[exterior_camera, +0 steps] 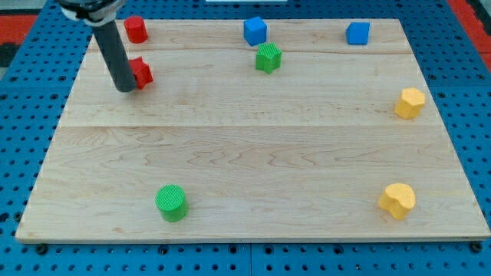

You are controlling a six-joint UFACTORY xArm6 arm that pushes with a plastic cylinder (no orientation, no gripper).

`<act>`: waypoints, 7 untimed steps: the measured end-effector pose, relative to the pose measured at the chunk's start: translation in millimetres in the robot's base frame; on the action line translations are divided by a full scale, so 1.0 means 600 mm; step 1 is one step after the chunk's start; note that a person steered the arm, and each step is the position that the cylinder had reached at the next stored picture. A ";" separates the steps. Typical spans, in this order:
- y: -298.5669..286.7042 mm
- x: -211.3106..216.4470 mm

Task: Move the red star to the right of the red circle

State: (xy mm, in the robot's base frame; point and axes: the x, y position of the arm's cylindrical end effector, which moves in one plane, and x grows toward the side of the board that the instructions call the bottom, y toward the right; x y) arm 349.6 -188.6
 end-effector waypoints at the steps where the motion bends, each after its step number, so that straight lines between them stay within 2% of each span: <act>1: 0.083 -0.066; 2: 0.113 -0.141; 3: 0.119 -0.072; 4: -0.016 -0.094; 5: -0.029 -0.129; 7: 0.115 -0.130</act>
State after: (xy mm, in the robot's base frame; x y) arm 271.5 -119.8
